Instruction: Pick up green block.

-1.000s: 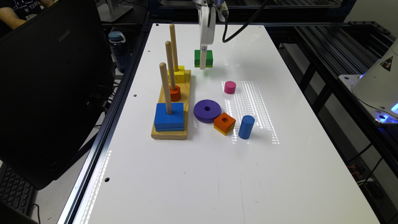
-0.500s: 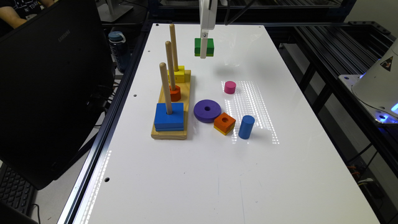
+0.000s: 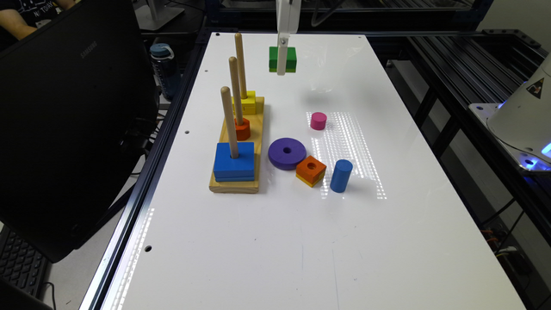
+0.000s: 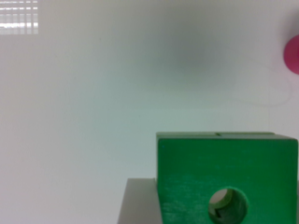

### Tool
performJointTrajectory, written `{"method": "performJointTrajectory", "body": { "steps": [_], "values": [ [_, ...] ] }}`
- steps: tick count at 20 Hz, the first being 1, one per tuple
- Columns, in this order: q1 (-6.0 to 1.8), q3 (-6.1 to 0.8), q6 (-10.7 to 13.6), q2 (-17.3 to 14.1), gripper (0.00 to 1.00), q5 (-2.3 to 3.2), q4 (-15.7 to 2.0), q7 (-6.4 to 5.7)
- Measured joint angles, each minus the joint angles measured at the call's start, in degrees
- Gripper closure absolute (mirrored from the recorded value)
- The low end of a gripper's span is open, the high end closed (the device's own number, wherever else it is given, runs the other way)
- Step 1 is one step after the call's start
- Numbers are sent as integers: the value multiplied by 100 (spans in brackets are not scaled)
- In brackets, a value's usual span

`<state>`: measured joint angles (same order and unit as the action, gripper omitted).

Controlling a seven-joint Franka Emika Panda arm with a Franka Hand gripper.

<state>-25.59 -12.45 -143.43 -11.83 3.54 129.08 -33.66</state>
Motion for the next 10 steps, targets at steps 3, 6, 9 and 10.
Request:
{"method": "performJointTrajectory", "body": {
  "steps": [3, 6, 9, 10],
  "values": [
    [-3, -1, 7, 58, 100, -4, 91, 0],
    [-4, -3, 51, 148, 100, -15, 104, 1],
    [-2, -21, 367, 496, 100, -128, 104, 46],
    [-2, -26, 453, 586, 100, -163, 109, 63]
  ]
}}
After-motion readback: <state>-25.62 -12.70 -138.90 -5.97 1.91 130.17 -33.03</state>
